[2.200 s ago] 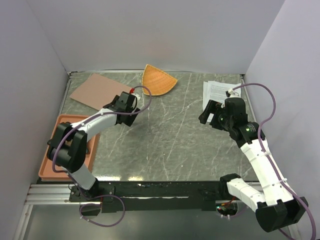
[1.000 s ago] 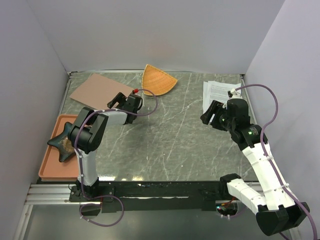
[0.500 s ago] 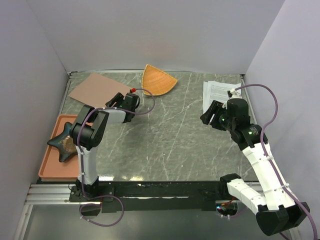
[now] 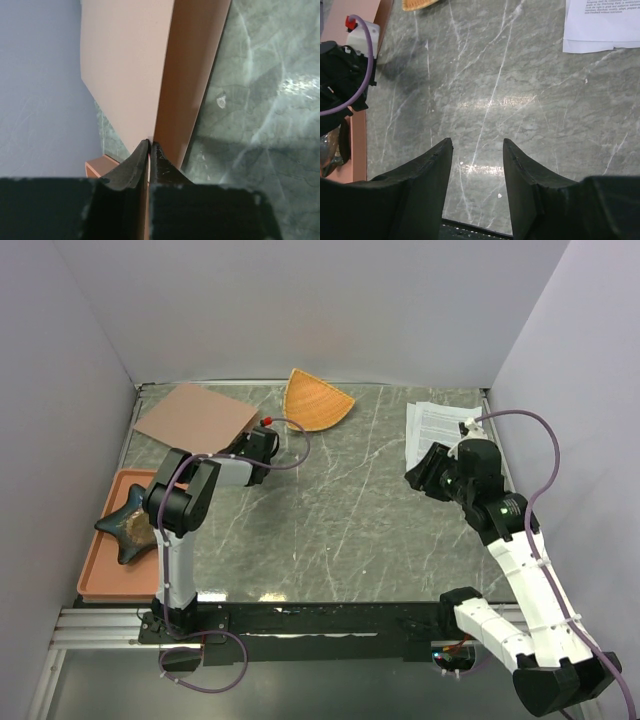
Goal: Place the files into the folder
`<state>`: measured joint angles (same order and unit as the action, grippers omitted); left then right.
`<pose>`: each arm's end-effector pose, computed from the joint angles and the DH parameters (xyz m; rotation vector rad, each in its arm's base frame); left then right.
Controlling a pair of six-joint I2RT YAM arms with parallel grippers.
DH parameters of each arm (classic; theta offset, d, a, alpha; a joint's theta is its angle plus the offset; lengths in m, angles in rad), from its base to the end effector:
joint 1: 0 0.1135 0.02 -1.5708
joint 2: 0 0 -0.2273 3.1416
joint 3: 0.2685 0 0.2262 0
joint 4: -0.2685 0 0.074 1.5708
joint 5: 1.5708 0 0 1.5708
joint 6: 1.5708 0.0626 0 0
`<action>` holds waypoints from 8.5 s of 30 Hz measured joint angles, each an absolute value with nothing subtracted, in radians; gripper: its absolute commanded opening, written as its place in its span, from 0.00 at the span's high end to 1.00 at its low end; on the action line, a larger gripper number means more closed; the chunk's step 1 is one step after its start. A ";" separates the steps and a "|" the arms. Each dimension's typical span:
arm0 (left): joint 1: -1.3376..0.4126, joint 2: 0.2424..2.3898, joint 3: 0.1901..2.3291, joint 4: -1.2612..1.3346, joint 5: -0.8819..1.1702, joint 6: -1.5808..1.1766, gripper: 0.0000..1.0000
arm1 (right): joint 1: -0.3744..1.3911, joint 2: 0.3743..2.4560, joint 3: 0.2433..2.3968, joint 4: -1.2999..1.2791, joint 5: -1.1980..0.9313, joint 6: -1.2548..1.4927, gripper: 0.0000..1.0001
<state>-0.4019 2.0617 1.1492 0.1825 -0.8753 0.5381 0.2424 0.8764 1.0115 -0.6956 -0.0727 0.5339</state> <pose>0.3806 -0.1095 0.1020 0.5727 2.1202 1.0689 0.1912 0.0520 0.3045 0.2728 2.1597 0.5288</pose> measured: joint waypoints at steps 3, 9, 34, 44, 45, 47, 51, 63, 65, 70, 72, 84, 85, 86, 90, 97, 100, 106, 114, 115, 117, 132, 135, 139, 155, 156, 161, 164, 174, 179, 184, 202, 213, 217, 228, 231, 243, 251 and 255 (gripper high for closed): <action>-0.396 2.062 1.156 0.184 -0.881 0.539 0.99 | 0.242 0.859 1.011 -0.694 -0.072 0.535 0.56; -0.392 2.054 1.161 0.169 -0.886 0.534 0.99 | 0.242 0.839 1.011 -0.684 -0.076 0.541 0.57; -0.657 1.135 1.123 -0.797 -0.356 0.126 0.99 | 0.505 1.077 0.935 -0.442 -0.172 0.748 0.27; -0.651 1.098 1.099 -0.836 -0.286 0.109 0.99 | 0.536 1.357 0.989 -0.273 -0.297 0.894 0.28; -0.651 1.092 1.099 -0.837 -0.285 0.109 0.99 | 0.548 1.386 1.007 -0.271 -0.302 0.900 0.28; -0.651 1.080 1.099 -0.837 -0.285 0.109 0.99 | 0.572 1.439 1.048 -0.272 -0.309 0.910 0.29; -0.651 1.059 1.099 -0.838 -0.284 0.109 0.99 | 0.612 1.505 1.078 -0.230 -0.328 0.951 0.30; -0.651 1.027 1.089 -0.844 -0.277 0.107 0.99 | 0.630 1.646 1.095 -0.150 -0.338 1.050 0.50; -0.651 1.027 1.089 -0.847 -0.266 0.103 0.99 | 0.631 1.657 1.095 -0.128 -0.338 1.067 0.62; -0.651 1.023 1.089 -0.853 -0.252 0.091 0.99 | 0.633 1.675 1.095 -0.085 -0.342 1.106 0.89; -0.650 1.017 1.089 -0.853 -0.250 0.089 0.99 | 0.634 1.674 1.094 -0.077 -0.342 1.113 1.00; -0.630 0.907 1.047 -0.812 -0.212 0.050 0.40 | 0.700 1.307 1.057 -0.245 -0.080 0.960 1.00; -0.625 0.900 1.047 -0.813 -0.206 0.047 0.36 | 0.709 1.258 1.061 -0.273 -0.049 0.937 1.00; -0.620 0.896 1.047 -0.813 -0.204 0.047 0.34 | 0.717 1.214 1.065 -0.297 -0.020 0.912 1.00; -0.595 0.868 1.046 -0.814 -0.205 0.041 0.04 | 0.757 1.137 1.127 -0.414 0.065 0.818 1.00; -0.567 0.798 1.005 -0.813 -0.257 0.046 0.04 | 0.875 1.138 1.291 -0.671 0.171 0.662 1.00; -0.558 0.761 0.976 -0.813 -0.288 0.060 0.04 | 0.904 1.136 1.296 -0.728 0.233 0.648 1.00; -0.553 0.739 0.944 -0.808 -0.320 0.094 0.04 | 0.955 1.032 1.129 -0.743 0.341 0.743 1.00; -0.553 0.831 1.011 -0.793 -0.277 0.134 0.04 | 0.958 0.798 0.821 -0.910 0.438 1.132 0.96; -0.553 0.846 1.023 -0.790 -0.268 0.139 0.04 | 0.958 0.791 0.801 -0.948 0.443 1.182 0.86; -0.553 0.878 1.049 -0.781 -0.251 0.149 0.04 | 0.958 0.802 0.785 -1.004 0.447 1.245 0.54; -0.553 1.065 1.094 -0.709 -0.171 0.194 0.04 | 0.958 1.059 0.840 -1.081 0.179 1.124 0.17; -0.553 1.101 1.090 -0.678 -0.175 0.207 0.04 | 0.956 1.005 0.894 -1.109 0.155 1.106 0.16; -0.553 1.146 1.084 -0.652 -0.174 0.221 0.04 | 0.948 0.872 0.913 -1.168 0.102 1.106 0.15; -0.607 1.386 1.084 -0.501 -0.158 0.225 0.04 | 0.691 0.851 1.109 -1.262 0.263 1.011 0.12; -0.607 1.407 1.085 -0.486 -0.164 0.226 0.04 | 0.634 0.940 1.121 -1.229 0.270 0.965 0.12; -0.606 1.521 1.068 -0.412 -0.210 0.234 0.04 | 0.493 1.413 1.290 -1.083 0.344 0.760 0.20; -0.600 1.528 1.043 -0.397 -0.221 0.236 0.04 | 0.444 1.640 1.459 -1.047 0.395 0.662 0.27; -0.498 1.520 1.005 -0.356 -0.224 0.233 0.04 | 0.329 2.090 1.870 -1.062 0.476 0.455 0.37; -0.474 1.497 0.978 -0.357 -0.224 0.232 0.04 | 0.270 2.188 1.913 -1.076 0.466 0.394 0.38; -0.466 1.478 0.969 -0.355 -0.224 0.232 0.04 | 0.248 2.230 1.909 -1.090 0.457 0.366 0.39; -0.454 1.446 0.969 -0.363 -0.225 0.220 0.04 | 0.215 2.229 1.807 -1.029 0.350 0.334 0.46; -0.454 1.437 0.979 -0.384 -0.226 0.220 0.04 | 0.200 2.234 1.826 -1.043 0.329 0.321 0.49; -0.454 1.437 0.986 -0.385 -0.226 0.220 0.04 | 0.200 2.257 1.863 -1.053 0.326 0.316 0.51; -0.454 1.436 1.012 -0.386 -0.234 0.223 0.04 | 0.200 2.289 1.881 -1.105 0.319 0.315 0.62; -0.454 1.435 1.015 -0.386 -0.234 0.223 0.04 | 0.200 2.289 1.881 -1.114 0.315 0.316 0.68; -0.454 1.429 1.013 -0.376 -0.263 0.236 0.04 | 0.200 2.289 1.878 -1.119 0.298 0.318 1.00; -0.454 1.420 0.949 -0.325 -0.317 0.268 0.04 | 0.205 2.255 1.808 -1.105 0.271 0.319 1.00; -0.454 1.420 0.877 -0.284 -0.361 0.308 0.04 | 0.223 2.183 1.725 -1.091 0.253 0.324 1.00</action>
